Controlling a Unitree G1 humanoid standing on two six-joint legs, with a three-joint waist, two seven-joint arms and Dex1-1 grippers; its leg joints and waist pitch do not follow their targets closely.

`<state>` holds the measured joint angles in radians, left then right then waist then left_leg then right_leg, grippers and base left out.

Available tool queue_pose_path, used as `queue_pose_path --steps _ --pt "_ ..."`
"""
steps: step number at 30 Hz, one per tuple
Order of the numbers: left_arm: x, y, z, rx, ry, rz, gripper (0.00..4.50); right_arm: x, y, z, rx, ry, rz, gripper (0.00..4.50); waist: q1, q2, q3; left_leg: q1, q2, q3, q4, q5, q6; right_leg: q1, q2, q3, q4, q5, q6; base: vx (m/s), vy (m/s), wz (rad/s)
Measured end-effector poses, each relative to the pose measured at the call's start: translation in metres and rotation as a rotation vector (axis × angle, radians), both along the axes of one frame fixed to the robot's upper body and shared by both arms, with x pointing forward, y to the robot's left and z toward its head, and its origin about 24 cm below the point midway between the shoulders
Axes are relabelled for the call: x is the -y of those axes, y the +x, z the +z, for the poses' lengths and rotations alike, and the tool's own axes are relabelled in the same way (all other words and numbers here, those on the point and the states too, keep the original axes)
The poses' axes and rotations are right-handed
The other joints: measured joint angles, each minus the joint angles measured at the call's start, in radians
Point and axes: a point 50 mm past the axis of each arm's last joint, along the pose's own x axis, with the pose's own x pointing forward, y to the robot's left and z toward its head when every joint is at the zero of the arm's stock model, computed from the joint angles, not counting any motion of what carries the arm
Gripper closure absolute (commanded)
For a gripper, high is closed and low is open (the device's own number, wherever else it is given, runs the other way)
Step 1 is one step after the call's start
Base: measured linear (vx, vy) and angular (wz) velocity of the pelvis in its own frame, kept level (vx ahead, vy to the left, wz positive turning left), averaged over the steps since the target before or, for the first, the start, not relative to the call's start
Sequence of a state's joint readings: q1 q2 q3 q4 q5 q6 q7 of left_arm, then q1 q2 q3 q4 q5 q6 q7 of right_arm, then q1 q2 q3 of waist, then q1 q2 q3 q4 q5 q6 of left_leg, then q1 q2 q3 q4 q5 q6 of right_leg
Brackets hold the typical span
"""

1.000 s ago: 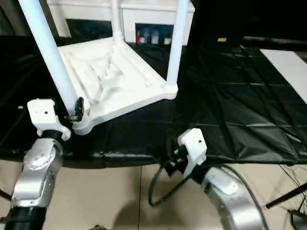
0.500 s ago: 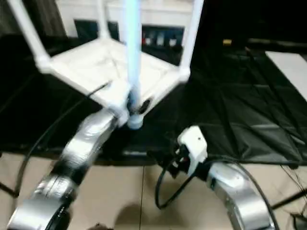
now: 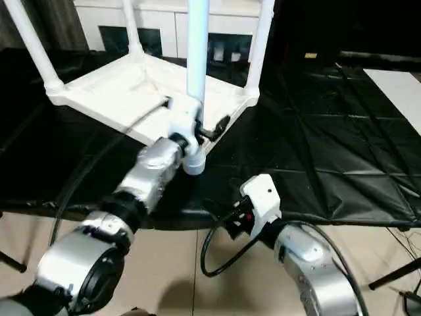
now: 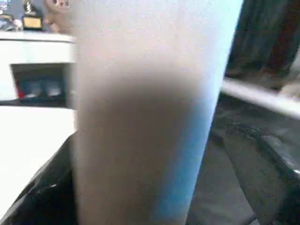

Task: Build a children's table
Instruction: Rotate table base

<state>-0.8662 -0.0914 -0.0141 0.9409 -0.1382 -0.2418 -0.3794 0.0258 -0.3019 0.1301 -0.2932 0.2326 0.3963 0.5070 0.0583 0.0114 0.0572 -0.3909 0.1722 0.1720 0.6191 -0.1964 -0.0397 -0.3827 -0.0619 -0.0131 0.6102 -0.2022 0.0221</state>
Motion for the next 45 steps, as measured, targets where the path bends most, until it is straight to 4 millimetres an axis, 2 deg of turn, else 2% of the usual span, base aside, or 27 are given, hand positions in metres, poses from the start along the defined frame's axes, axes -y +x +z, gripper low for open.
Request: queue_pose_path --steps 3,7,10,12,17,21,23,24,25,27,28,29,30,32,34,36,37,38,39,40,41,42,43,44,45 --pt "-0.013 -0.011 -0.003 0.055 -0.056 -0.036 0.14 -0.002 0.001 0.002 0.019 0.014 -0.014 0.62 0.000 0.000 0.000 0.000 0.000 0.001 -0.001 0.000 0.000 0.000 0.000 0.000 0.000 0.000 0.000 0.000 0.000 0.00" --pt "-0.035 -0.037 -0.028 0.020 -0.072 -0.069 0.14 0.001 0.001 0.003 0.036 0.032 -0.072 0.62 -0.002 -0.001 0.000 0.000 0.001 0.002 -0.001 0.000 0.000 -0.001 0.000 0.000 0.000 -0.001 -0.001 0.000 0.000 0.00" --pt "-0.047 -0.054 -0.036 0.000 -0.073 -0.056 0.14 -0.001 0.001 0.006 0.048 0.048 -0.097 0.62 -0.002 -0.002 0.001 0.000 0.001 0.003 -0.003 0.000 0.000 -0.001 -0.001 0.000 0.000 -0.001 -0.001 0.000 0.000 0.00" --pt "-0.054 -0.062 -0.036 0.026 -0.069 -0.025 0.14 -0.001 0.002 0.007 0.057 0.057 -0.113 0.62 -0.006 -0.002 0.001 0.001 0.001 0.003 -0.003 0.000 0.000 0.000 -0.001 0.000 0.000 -0.001 -0.001 0.000 0.000 0.00" --pt "-0.098 -0.089 -0.033 0.075 -0.027 0.212 0.14 0.003 0.005 0.010 0.080 0.054 -0.220 0.62 -0.029 -0.009 0.003 0.004 0.001 0.003 -0.010 0.000 -0.001 -0.002 0.000 0.000 0.000 -0.005 0.007 0.000 0.000 0.00" --pt "-0.118 -0.102 -0.039 0.056 0.021 0.315 0.14 0.010 0.007 0.007 0.079 0.067 -0.327 0.62 -0.027 -0.016 0.005 0.011 0.000 0.003 -0.018 0.001 -0.004 -0.001 0.000 -0.001 -0.002 -0.010 0.013 0.000 0.000 0.00" --pt "-0.124 -0.104 -0.044 0.031 0.038 0.390 0.14 0.011 0.008 0.004 0.069 0.078 -0.355 0.62 -0.027 -0.017 0.012 0.032 0.001 0.003 -0.022 -0.007 -0.010 0.014 0.002 -0.006 -0.010 -0.022 0.014 0.000 0.000 0.00" --pt "-0.124 -0.103 -0.044 0.028 0.035 0.410 0.14 0.011 0.009 0.004 0.069 0.077 -0.356 0.62 -0.030 -0.017 0.017 0.043 0.002 0.000 -0.022 -0.013 -0.011 0.026 0.001 -0.012 -0.018 -0.023 0.013 0.000 0.000 0.00" --pt "-0.125 -0.102 -0.044 0.021 0.037 0.434 0.14 0.010 0.009 0.005 0.075 0.076 -0.353 0.62 -0.038 -0.014 0.022 0.056 0.006 -0.006 -0.023 -0.018 -0.013 0.044 0.001 -0.030 -0.031 -0.034 0.011 0.000 0.000 0.00" --pt "-0.126 -0.102 -0.044 0.006 0.045 0.465 0.14 0.008 0.011 0.007 0.082 0.079 -0.340 0.62 -0.062 -0.011 0.027 0.074 0.012 -0.016 -0.024 -0.027 -0.018 0.067 -0.002 -0.057 -0.040 -0.054 0.004 0.061 0.032 -0.23" --pt "-0.127 -0.102 -0.042 0.010 0.049 0.479 0.14 0.008 0.011 0.007 0.084 0.080 -0.338 0.62 -0.079 -0.015 0.029 0.082 0.012 -0.018 -0.026 -0.033 -0.021 0.074 -0.011 -0.062 -0.038 -0.059 0.000 0.061 0.037 -0.23" --pt "-0.127 -0.102 -0.040 0.016 0.050 0.490 0.14 0.008 0.011 0.007 0.083 0.079 -0.338 0.62 -0.087 -0.024 0.027 0.087 0.008 -0.018 -0.026 -0.038 -0.024 0.074 -0.016 -0.063 -0.034 -0.059 -0.001 0.077 0.010 -0.19" --pt "-0.126 -0.102 -0.038 0.015 0.048 0.503 0.14 0.008 0.012 0.006 0.077 0.077 -0.339 0.62 -0.097 -0.029 0.024 0.092 0.006 -0.018 -0.026 -0.047 -0.027 0.080 -0.016 -0.060 -0.035 -0.059 -0.001 0.094 -0.013 -0.17" --pt "-0.123 -0.103 -0.036 0.018 0.029 0.512 0.14 0.010 0.012 0.002 0.064 0.064 -0.346 0.62 -0.103 -0.027 0.020 0.092 0.001 -0.019 -0.024 -0.055 -0.026 0.087 -0.014 -0.053 -0.038 -0.059 0.000 0.099 -0.007 -0.14" --pt "-0.117 -0.104 -0.034 0.026 0.029 0.505 0.14 0.012 0.013 -0.001 0.054 0.056 -0.353 0.62 -0.089 -0.025 0.013 0.086 -0.001 -0.022 -0.016 -0.063 -0.009 0.089 -0.011 -0.050 -0.039 -0.058 0.003 0.132 0.002 0.00" --pt "-0.124 -0.106 -0.037 0.020 0.049 0.542 0.14 0.009 0.014 0.000 0.057 0.057 -0.343 0.62 -0.076 -0.025 0.004 0.087 -0.002 -0.026 -0.020 -0.075 -0.011 0.095 -0.006 -0.048 -0.048 -0.056 0.000 0.199 -0.013 0.13" --pt "-0.128 -0.107 -0.038 0.017 0.060 0.569 0.14 0.006 0.016 0.001 0.062 0.060 -0.331 0.62 -0.078 -0.025 0.000 0.098 -0.002 -0.032 -0.025 -0.080 -0.011 0.092 -0.003 -0.051 -0.048 -0.063 -0.008 0.233 -0.015 0.16" --pt "-0.137 -0.110 -0.039 0.013 0.071 0.617 0.14 0.000 0.018 0.004 0.073 0.068 -0.301 0.62 -0.083 -0.029 -0.004 0.109 -0.010 -0.041 -0.030 -0.091 -0.008 0.078 -0.006 -0.054 -0.009 -0.085 -0.047 0.275 -0.038 0.08" --pt "-0.146 -0.112 -0.040 0.013 0.087 0.656 0.14 -0.004 0.019 0.006 0.087 0.073 -0.283 0.62 -0.088 -0.037 -0.009 0.118 -0.022 -0.053 -0.029 -0.102 -0.008 0.051 -0.017 -0.053 0.048 -0.090 -0.054 0.233 -0.084 -0.11" --pt "-0.152 -0.113 -0.039 0.017 0.094 0.689 0.14 -0.006 0.019 0.007 0.094 0.076 -0.276 0.62 -0.090 -0.047 -0.015 0.130 -0.035 -0.067 -0.027 -0.117 -0.005 0.020 -0.021 -0.051 0.093 -0.093 -0.041 0.233 -0.084 -0.11" --pt "-0.153 -0.114 -0.037 0.031 0.098 0.703 0.14 -0.005 0.019 0.006 0.095 0.074 -0.273 0.62 -0.094 -0.067 -0.024 0.145 -0.057 -0.077 -0.022 -0.136 -0.004 -0.004 -0.029 -0.045 0.090 -0.094 -0.037 0.188 -0.104 -0.21" --pt "-0.150 -0.112 -0.032 0.050 0.089 0.698 0.14 -0.001 0.017 0.005 0.097 0.066 -0.284 0.62 -0.096 -0.082 -0.024 0.141 -0.074 -0.075 0.010 -0.161 0.040 0.006 -0.026 -0.014 0.080 -0.093 -0.007 0.163 -0.049 0.10" --pt "-0.137 -0.111 -0.031 0.052 0.058 0.666 0.14 0.009 0.014 -0.003 0.068 0.043 -0.316 0.62 -0.080 -0.080 -0.021 0.129 -0.073 -0.075 0.091 -0.178 0.115 0.037 -0.010 0.014 0.080 -0.118 -0.017 0.163 -0.049 0.10" --pt "-0.131 -0.114 -0.030 0.056 0.053 0.648 0.14 0.015 0.015 -0.007 0.059 0.032 -0.344 0.62 -0.067 -0.076 -0.020 0.093 -0.076 -0.081 0.165 -0.176 0.118 0.061 -0.001 0.026 0.063 -0.120 -0.019 0.183 0.012 0.23" --pt "-0.132 -0.119 -0.030 0.061 0.060 0.649 0.14 0.018 0.016 -0.007 0.069 0.040 -0.374 0.62 -0.053 -0.071 -0.020 0.058 -0.084 -0.082 0.198 -0.171 0.108 0.086 0.004 0.028 0.040 -0.120 -0.020 0.204 0.016 -0.03"
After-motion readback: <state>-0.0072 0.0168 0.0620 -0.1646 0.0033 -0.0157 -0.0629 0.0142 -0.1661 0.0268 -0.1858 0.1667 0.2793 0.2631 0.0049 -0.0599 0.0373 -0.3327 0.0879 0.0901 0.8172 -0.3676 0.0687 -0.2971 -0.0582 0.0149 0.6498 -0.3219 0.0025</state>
